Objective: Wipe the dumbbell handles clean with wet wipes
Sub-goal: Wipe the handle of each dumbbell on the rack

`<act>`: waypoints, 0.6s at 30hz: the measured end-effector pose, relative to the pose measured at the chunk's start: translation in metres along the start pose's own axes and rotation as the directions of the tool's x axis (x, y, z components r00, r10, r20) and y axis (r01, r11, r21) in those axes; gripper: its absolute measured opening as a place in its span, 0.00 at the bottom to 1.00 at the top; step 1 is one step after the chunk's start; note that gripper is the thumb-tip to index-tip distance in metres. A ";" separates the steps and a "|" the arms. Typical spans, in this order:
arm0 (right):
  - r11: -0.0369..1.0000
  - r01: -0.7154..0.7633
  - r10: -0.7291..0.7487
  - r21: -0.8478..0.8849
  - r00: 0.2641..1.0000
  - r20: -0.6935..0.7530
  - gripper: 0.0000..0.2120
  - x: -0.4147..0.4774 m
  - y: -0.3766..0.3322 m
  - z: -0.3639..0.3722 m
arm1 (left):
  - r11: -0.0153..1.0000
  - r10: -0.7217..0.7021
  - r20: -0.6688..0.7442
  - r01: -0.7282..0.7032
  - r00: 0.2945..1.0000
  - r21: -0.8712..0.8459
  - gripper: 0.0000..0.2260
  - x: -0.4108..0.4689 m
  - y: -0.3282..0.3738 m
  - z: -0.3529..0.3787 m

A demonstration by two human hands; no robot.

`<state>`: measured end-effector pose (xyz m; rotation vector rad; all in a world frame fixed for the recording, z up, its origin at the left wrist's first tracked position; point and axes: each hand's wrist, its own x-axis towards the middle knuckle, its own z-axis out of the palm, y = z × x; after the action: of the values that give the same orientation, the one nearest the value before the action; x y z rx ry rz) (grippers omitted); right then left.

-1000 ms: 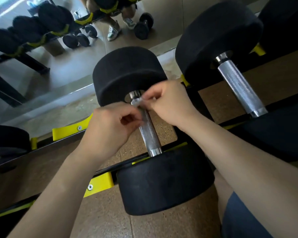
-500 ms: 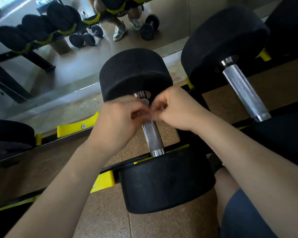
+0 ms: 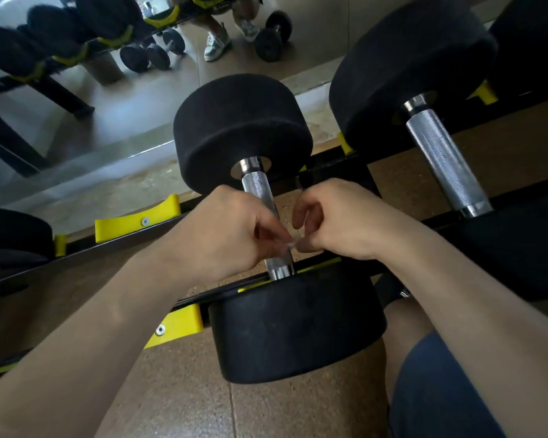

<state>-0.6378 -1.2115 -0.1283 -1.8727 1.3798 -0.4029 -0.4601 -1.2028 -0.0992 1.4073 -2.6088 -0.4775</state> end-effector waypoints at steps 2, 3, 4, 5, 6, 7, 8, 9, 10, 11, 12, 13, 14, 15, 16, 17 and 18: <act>0.998 -0.015 0.017 -0.064 0.999 0.032 0.09 0.000 -0.001 -0.001 | 0.998 0.027 0.053 -0.031 0.998 0.060 0.03 0.003 0.009 0.001; 0.998 -0.014 0.016 -0.060 0.999 0.028 0.08 0.000 -0.001 -0.003 | 0.996 0.027 0.104 -0.036 0.994 0.086 0.03 0.005 0.012 0.001; 0.999 -0.006 0.006 -0.043 1.000 0.008 0.08 0.001 -0.002 -0.005 | 0.995 0.022 0.160 -0.037 0.987 0.093 0.04 0.006 0.013 0.001; 1.000 0.008 -0.008 -0.017 1.000 -0.014 0.07 0.001 -0.002 -0.007 | 0.995 0.025 0.206 -0.044 0.978 0.089 0.05 0.006 0.013 0.001; 1.000 0.023 -0.023 0.015 0.999 -0.025 0.06 0.001 -0.001 -0.009 | 0.994 0.046 0.220 -0.066 0.974 0.087 0.05 0.006 0.012 0.000; 0.998 0.037 -0.036 0.053 0.999 -0.022 0.06 0.001 -0.001 -0.009 | 0.990 0.078 0.187 -0.099 0.979 0.105 0.04 0.005 0.010 0.000; 0.994 0.050 -0.049 0.098 0.999 -0.014 0.07 0.001 -0.002 -0.008 | 0.983 0.108 0.092 -0.121 0.990 0.141 0.04 0.005 0.005 0.000; 0.987 0.062 -0.061 0.145 0.998 -0.015 0.07 0.001 -0.002 -0.006 | 0.981 0.112 -0.047 -0.102 0.993 0.167 0.04 0.007 -0.001 0.001; 0.980 0.069 -0.064 0.185 0.997 -0.035 0.08 0.002 -0.003 -0.003 | 0.988 0.077 -0.187 -0.050 0.979 0.147 0.04 0.008 -0.007 0.002; 0.975 0.072 -0.059 0.209 0.996 -0.069 0.09 0.003 -0.003 -0.001 | 0.996 0.022 -0.300 0.006 0.954 0.093 0.03 0.009 -0.010 0.002; 0.974 0.073 -0.054 0.214 0.994 -0.097 0.09 0.004 -0.003 0.001 | 0.998 -0.031 -0.355 0.046 0.934 0.033 0.04 0.009 -0.012 0.003; 0.977 0.076 -0.055 0.201 0.992 -0.110 0.09 0.005 -0.004 0.002 | 0.998 -0.061 -0.346 0.060 0.936 -0.012 0.05 0.008 -0.012 0.004; 0.981 0.079 -0.060 0.178 0.992 -0.108 0.10 0.006 -0.004 0.003 | 0.997 -0.079 -0.276 0.069 0.958 -0.047 0.05 0.005 -0.011 0.005; 0.984 0.081 -0.066 0.156 0.993 -0.097 0.10 0.006 -0.004 0.002 | 0.993 -0.090 -0.188 0.075 0.978 -0.088 0.06 0.000 -0.010 0.007; 0.984 0.079 -0.068 0.160 0.995 -0.076 0.11 0.005 -0.003 0.001 | 0.990 -0.084 -0.112 0.070 0.990 -0.124 0.07 -0.005 -0.009 0.009; 0.977 0.077 -0.069 0.201 0.996 -0.050 0.12 0.004 -0.003 -0.001 | 0.990 -0.055 -0.084 0.044 0.995 -0.131 0.07 -0.008 -0.009 0.010; 0.960 0.078 -0.075 0.269 0.997 -0.024 0.13 0.001 -0.003 -0.002 | 0.995 -0.027 -0.117 0.015 0.993 -0.099 0.05 -0.009 -0.008 0.011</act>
<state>-0.6366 -1.2132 -0.1246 -1.7034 1.1971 -0.6125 -0.4516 -1.1975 -0.1121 1.3888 -2.4459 -0.5013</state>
